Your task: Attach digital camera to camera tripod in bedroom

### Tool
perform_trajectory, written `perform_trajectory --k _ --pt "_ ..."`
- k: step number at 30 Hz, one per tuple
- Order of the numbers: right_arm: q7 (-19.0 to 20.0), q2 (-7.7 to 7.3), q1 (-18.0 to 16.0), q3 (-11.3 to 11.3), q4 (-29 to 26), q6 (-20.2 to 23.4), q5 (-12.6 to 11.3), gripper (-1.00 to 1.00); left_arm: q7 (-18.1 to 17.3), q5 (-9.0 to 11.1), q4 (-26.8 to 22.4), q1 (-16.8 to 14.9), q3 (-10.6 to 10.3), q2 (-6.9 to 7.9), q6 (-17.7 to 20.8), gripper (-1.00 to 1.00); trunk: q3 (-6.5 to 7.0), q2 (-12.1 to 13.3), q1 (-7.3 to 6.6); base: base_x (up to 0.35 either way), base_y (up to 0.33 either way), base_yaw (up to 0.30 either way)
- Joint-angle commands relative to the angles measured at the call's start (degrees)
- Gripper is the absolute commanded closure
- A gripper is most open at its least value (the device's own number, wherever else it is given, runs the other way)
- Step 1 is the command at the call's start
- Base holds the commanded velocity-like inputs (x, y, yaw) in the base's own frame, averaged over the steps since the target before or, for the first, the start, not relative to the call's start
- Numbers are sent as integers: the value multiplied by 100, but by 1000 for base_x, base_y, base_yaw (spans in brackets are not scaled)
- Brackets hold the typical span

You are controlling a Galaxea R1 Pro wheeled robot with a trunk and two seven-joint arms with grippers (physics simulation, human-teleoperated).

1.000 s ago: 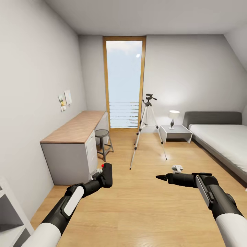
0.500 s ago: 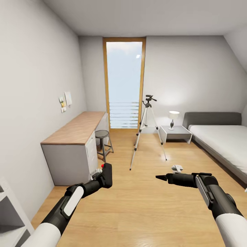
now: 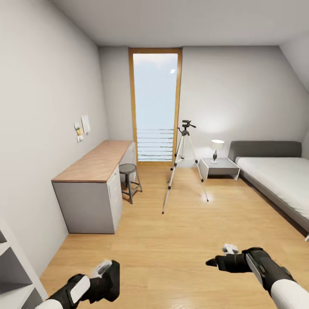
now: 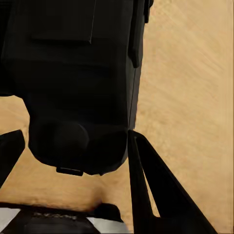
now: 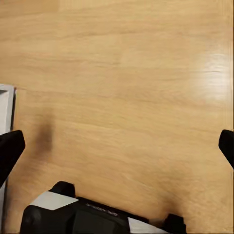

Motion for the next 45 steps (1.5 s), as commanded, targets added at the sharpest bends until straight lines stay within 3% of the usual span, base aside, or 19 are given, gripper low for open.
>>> perform_trajectory --k 1,2,6,11,15,19,24,29,45 --pt "-28 2 -6 -45 249 -133 80 -100 12 15 530 -1 -61 17 -178 100 10 36 -22 0 0 0" --pt "-157 -4 -6 -42 759 -475 143 -100 8 21 874 4 -62 29 -549 100 28 76 -44 0 0 0" --pt "-443 -25 -3 -24 1979 -1339 281 -100 18 23 1257 0 -63 43 -1212 100 100 237 -132 0 0 0" --pt "-669 -31 -53 -14 2587 -2053 536 -100 44 24 1398 70 -70 46 -1506 100 190 437 -242 0 0 0" --pt "-895 -19 79 -15 2729 -2284 676 -100 57 17 1426 403 -72 49 -1598 100 261 597 -329 0 0 0" --pt "-1268 -7 507 -15 2777 -2433 728 -100 70 1 1435 703 -72 50 -1636 100 333 758 -417 0 0 0" --pt "-1770 31 1169 -21 2795 -3034 732 -100 86 -78 1440 997 -72 37 -1653 100 423 958 -527 0 0 0" --pt "-2088 62 1565 -23 2805 -3498 729 -100 87 -227 1447 1226 -73 17 -1829 100 513 1159 -637 0 0 0" --pt "-2235 71 1936 -24 2809 -3707 711 -100 91 -302 1450 1814 -73 -37 -2193 100 800 1801 -988 0 0 0"
